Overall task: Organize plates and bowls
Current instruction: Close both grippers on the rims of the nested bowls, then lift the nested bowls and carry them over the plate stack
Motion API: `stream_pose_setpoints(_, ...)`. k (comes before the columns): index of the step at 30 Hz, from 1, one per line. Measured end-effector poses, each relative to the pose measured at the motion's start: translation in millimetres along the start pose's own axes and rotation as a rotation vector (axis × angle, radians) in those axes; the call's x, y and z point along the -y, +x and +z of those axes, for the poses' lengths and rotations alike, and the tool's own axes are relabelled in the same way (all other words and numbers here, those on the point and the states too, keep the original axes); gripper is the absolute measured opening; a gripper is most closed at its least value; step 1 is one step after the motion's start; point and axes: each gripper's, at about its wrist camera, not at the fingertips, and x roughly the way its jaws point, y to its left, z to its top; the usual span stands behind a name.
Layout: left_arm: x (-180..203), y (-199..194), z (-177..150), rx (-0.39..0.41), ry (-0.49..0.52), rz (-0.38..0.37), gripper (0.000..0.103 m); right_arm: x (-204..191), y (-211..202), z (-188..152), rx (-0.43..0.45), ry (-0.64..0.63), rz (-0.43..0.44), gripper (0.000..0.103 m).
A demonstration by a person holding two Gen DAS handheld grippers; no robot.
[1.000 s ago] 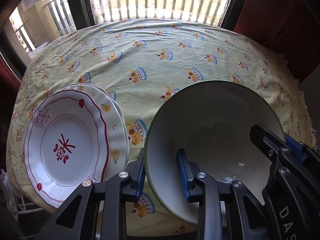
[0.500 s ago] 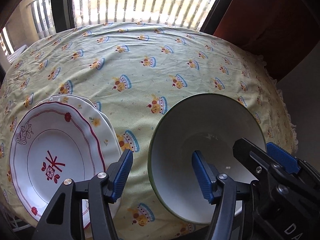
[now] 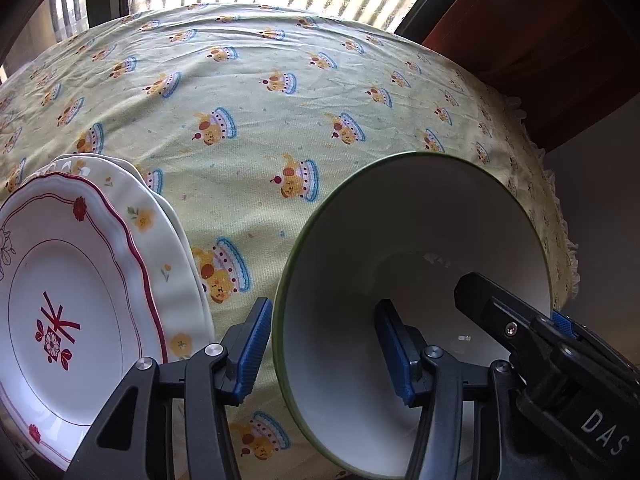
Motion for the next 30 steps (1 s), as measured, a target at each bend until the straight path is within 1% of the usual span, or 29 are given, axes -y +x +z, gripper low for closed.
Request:
stream_pose_setpoints(3, 2, -1, -1, 0.008, -0.027, 0.025, 0.054, 4, 6, 5, -0.016, -0.015, 0.04, 0.067)
stream_pose_setpoints(8, 10, -4, -5, 0.023, -0.06, 0.094, 0.052, 12, 20, 13, -0.041, -0.068, 0.124, 0.067)
stream_pose_setpoints(12, 17, -5, -6, 0.049, -0.08, 0.157, 0.054, 23, 30, 14, -0.072, -0.062, 0.212, 0.067)
stream_pose_setpoints(15, 19, -5, -7, 0.063, -0.108, 0.177, 0.054, 28, 38, 19, -0.095, -0.065, 0.248, 0.066)
stream_pose_setpoints(16, 18, -5, -7, 0.065, -0.116, 0.178, 0.054, 30, 41, 20, -0.106, -0.066, 0.257, 0.064)
stream_pose_setpoints(17, 18, -5, -8, 0.067, -0.121, 0.18, 0.054, 30, 45, 21, -0.123, -0.075, 0.269, 0.06)
stream_pose_setpoints(18, 18, -5, -8, 0.067, -0.124, 0.186, 0.054, 30, 47, 21, -0.135, -0.074, 0.298, 0.057)
stream_pose_setpoints(21, 22, -7, -10, 0.08, -0.125, 0.22, 0.052, 27, 49, 20, -0.159, -0.078, 0.332, 0.044)
stream_pose_setpoints(22, 23, -8, -11, 0.085, -0.126, 0.23, 0.05, 24, 48, 21, -0.162, -0.092, 0.341, 0.036)
stream_pose_setpoints(23, 23, -9, -11, 0.086, -0.133, 0.233, 0.05, 21, 47, 21, -0.165, -0.109, 0.347, 0.033)
stream_pose_setpoints(25, 23, -10, -12, 0.085, -0.145, 0.235, 0.049, 17, 47, 23, -0.169, -0.138, 0.331, 0.033)
stream_pose_setpoints(30, 28, -9, -14, 0.078, -0.167, 0.239, 0.047, 18, 48, 24, -0.183, -0.164, 0.331, 0.034)
